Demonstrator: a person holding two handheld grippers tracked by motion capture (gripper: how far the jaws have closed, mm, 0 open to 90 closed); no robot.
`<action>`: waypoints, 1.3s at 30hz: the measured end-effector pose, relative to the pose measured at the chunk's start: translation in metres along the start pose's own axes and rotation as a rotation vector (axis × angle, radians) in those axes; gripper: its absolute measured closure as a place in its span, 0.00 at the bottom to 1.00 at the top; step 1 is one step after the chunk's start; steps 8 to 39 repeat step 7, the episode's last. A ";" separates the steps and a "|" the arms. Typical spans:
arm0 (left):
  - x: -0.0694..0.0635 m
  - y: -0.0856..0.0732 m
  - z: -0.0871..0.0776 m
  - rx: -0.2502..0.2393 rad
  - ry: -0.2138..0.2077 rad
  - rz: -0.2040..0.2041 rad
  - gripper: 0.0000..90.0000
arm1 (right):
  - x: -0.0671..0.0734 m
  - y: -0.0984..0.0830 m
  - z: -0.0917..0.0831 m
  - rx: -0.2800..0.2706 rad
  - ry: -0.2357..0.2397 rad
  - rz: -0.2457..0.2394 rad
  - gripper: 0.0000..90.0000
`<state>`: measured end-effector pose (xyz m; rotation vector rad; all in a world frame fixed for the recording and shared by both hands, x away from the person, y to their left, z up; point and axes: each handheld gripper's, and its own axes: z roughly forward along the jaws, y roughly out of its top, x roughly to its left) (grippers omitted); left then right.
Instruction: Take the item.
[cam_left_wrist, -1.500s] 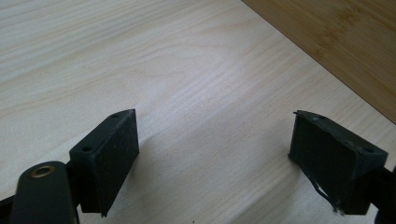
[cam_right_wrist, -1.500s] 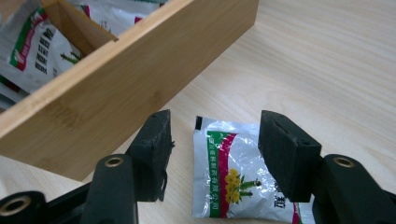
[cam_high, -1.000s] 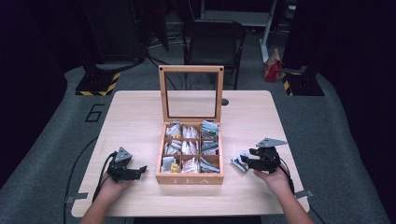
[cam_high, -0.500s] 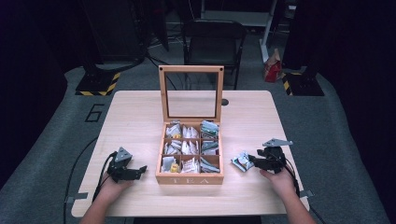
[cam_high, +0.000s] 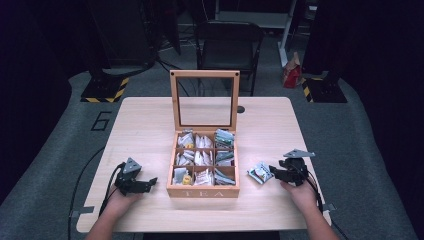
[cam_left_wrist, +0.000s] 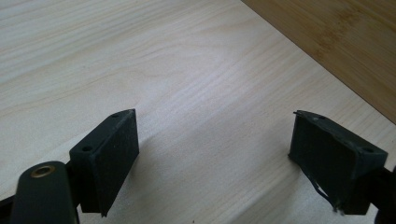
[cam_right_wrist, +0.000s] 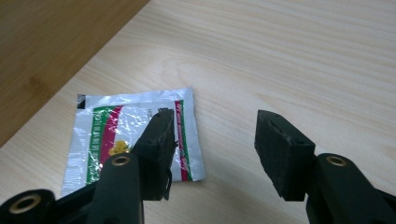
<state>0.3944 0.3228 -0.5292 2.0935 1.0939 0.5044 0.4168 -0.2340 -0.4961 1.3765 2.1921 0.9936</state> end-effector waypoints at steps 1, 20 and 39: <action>0.000 0.000 0.000 0.000 -0.001 -0.001 0.17 | -0.001 -0.001 0.000 0.004 0.000 0.008 0.52; 0.000 0.000 0.000 0.002 -0.002 -0.001 0.17 | -0.007 -0.003 0.000 0.015 -0.010 0.012 0.52; 0.000 0.000 0.000 0.002 -0.002 -0.001 0.17 | -0.007 -0.003 0.000 0.015 -0.010 0.012 0.52</action>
